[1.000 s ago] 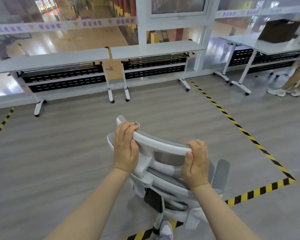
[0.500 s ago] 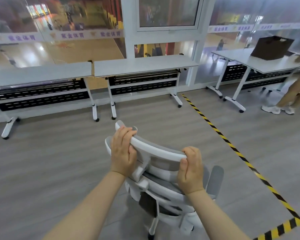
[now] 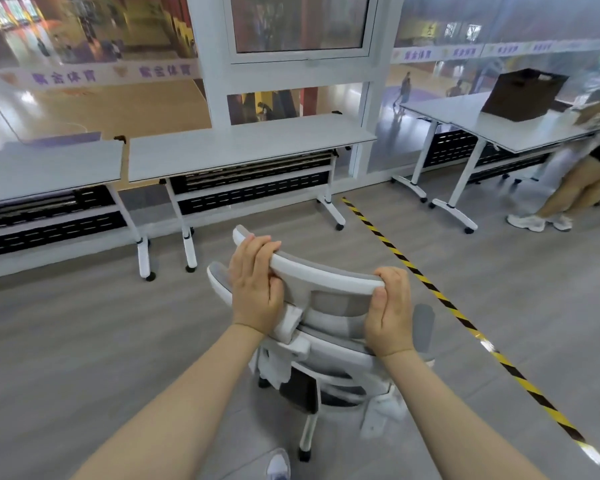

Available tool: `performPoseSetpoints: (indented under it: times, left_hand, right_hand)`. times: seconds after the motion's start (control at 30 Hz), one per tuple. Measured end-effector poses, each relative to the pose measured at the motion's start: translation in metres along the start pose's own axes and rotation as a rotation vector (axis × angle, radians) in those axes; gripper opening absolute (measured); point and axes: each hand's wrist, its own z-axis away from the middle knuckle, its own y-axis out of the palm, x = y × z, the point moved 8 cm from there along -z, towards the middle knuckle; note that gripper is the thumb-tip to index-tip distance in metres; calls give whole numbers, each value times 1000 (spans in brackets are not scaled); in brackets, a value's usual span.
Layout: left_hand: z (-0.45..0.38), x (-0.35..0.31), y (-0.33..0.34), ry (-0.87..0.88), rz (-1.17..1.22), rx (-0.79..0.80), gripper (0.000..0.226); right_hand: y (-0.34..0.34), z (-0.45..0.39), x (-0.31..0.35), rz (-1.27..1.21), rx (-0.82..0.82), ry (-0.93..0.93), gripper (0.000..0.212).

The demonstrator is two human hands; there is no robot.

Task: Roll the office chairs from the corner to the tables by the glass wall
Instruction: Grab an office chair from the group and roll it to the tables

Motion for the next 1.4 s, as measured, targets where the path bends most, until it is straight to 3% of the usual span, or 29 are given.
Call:
performPoseSetpoints:
  times: [0.37, 0.53, 0.83, 1.13, 1.4]
  left_hand:
    - [-173, 92, 131, 63, 20, 71, 47]
    - [-237, 121, 183, 79, 28, 62, 48]
    - [-352, 168, 291, 52, 44, 87, 44]
    - [-464, 198, 400, -8, -5, 131, 46]
    - [-524, 215, 460, -11, -7, 254, 54]
  right_hand:
    - [92, -159, -109, 75, 18, 110, 39]
    - [127, -223, -154, 68, -74, 82, 41]
    - [179, -345, -243, 10, -86, 40, 31]
    - [218, -467, -350, 9, 87, 88, 26]
    - [235, -529, -408, 73, 194, 237, 39]
